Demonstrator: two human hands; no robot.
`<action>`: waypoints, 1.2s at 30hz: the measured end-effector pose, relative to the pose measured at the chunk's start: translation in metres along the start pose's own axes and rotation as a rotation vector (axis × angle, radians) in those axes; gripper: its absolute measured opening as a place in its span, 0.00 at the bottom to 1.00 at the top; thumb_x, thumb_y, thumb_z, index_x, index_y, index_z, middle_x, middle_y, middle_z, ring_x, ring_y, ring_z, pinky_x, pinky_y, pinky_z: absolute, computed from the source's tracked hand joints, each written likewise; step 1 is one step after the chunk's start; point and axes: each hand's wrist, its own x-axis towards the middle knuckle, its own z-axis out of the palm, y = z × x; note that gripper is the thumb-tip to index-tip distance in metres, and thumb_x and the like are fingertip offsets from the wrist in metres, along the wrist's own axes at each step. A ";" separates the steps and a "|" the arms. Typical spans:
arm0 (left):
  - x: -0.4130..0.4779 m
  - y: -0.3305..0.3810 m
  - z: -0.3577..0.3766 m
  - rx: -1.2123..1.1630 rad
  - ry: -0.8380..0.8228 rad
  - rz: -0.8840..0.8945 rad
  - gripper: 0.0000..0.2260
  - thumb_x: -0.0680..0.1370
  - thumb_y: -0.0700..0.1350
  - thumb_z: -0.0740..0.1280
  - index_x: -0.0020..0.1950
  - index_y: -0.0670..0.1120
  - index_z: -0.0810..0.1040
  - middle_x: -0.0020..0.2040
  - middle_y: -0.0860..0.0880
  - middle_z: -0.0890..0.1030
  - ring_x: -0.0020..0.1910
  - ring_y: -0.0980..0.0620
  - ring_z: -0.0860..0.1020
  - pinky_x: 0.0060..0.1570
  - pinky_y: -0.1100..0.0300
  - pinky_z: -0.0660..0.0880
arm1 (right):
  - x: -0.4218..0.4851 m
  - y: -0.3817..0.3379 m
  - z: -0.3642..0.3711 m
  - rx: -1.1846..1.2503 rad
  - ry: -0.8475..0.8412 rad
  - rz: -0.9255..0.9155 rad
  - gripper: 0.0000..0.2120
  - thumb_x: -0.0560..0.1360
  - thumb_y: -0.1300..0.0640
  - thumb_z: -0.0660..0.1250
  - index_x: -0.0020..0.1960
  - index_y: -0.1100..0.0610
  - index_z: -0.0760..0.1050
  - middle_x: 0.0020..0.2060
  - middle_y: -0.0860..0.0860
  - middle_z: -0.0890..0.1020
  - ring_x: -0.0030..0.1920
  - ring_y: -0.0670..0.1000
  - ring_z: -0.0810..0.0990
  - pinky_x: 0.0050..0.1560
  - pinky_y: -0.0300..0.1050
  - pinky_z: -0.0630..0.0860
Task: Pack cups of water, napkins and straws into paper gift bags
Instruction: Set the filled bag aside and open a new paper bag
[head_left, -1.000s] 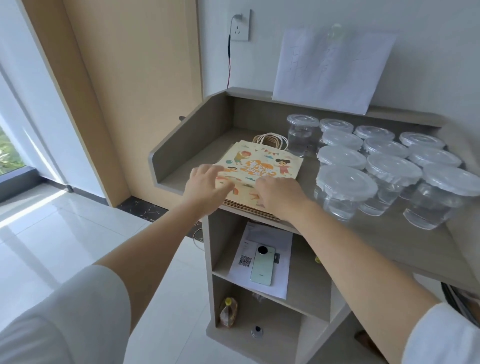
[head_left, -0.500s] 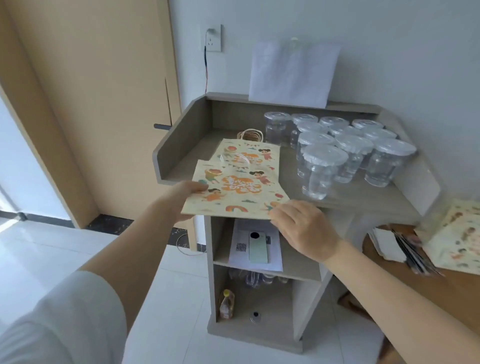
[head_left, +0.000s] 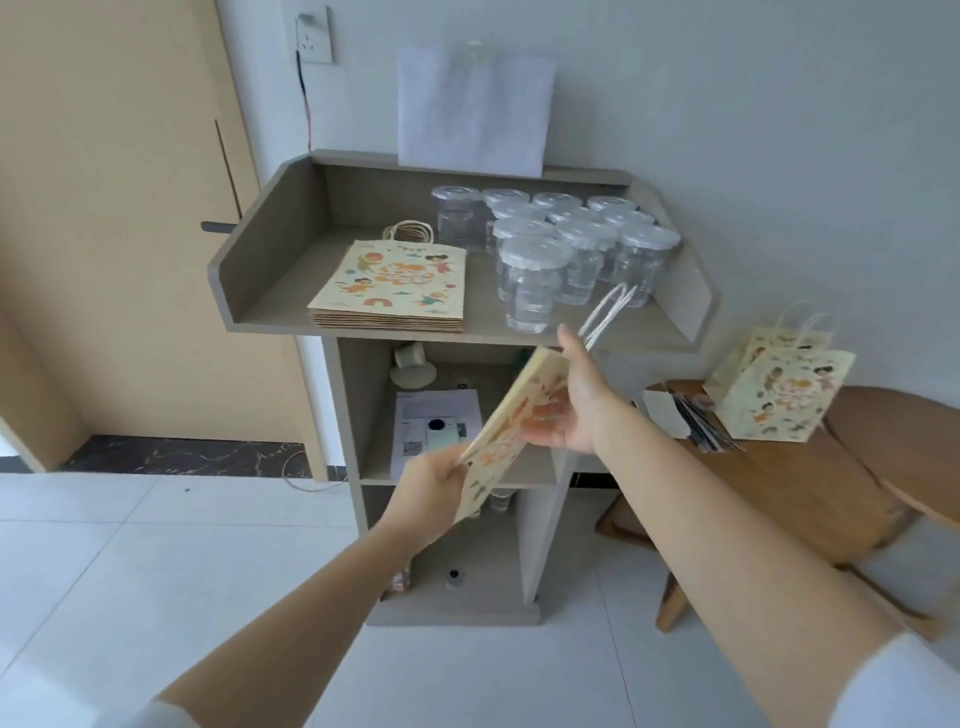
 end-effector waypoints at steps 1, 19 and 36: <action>-0.004 0.000 0.010 0.054 -0.006 0.040 0.17 0.81 0.35 0.55 0.62 0.49 0.78 0.49 0.50 0.79 0.40 0.54 0.77 0.30 0.76 0.69 | -0.002 0.001 -0.012 -0.001 0.022 0.024 0.29 0.71 0.32 0.60 0.50 0.59 0.73 0.45 0.59 0.78 0.47 0.58 0.80 0.43 0.54 0.81; -0.013 0.149 0.208 -0.599 -0.455 -0.152 0.21 0.79 0.57 0.61 0.68 0.49 0.69 0.65 0.40 0.74 0.62 0.43 0.76 0.62 0.41 0.72 | -0.075 0.071 -0.234 -0.265 -0.312 -0.279 0.22 0.71 0.61 0.66 0.63 0.46 0.72 0.46 0.54 0.77 0.52 0.56 0.77 0.55 0.53 0.77; 0.000 0.165 0.254 -0.533 -0.643 0.009 0.18 0.77 0.57 0.60 0.61 0.48 0.76 0.58 0.42 0.80 0.56 0.42 0.79 0.56 0.49 0.77 | -0.067 0.050 -0.298 -0.054 -0.018 -0.243 0.14 0.76 0.58 0.59 0.59 0.62 0.70 0.45 0.59 0.75 0.44 0.54 0.77 0.39 0.43 0.77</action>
